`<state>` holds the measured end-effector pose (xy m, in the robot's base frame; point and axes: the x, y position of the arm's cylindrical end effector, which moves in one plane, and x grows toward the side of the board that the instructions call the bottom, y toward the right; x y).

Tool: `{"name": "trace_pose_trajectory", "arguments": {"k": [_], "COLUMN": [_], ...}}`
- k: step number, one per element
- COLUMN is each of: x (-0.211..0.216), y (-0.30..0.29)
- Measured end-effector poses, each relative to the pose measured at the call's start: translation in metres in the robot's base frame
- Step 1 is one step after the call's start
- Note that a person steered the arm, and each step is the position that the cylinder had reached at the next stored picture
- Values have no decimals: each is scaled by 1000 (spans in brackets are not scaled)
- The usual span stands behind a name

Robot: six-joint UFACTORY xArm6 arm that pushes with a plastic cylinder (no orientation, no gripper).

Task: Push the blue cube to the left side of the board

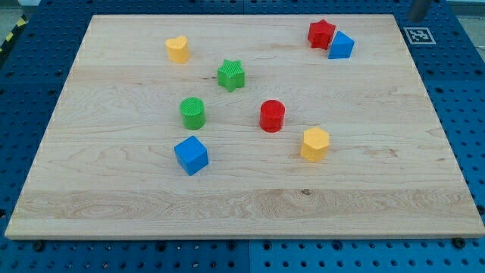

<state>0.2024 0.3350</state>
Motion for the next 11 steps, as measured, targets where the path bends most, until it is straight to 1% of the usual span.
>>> {"name": "trace_pose_trajectory", "arguments": {"k": [6,8,9,10,11], "x": [-4,-1,65,139,197], "y": [-2,-14,-14,-28,-66]}}
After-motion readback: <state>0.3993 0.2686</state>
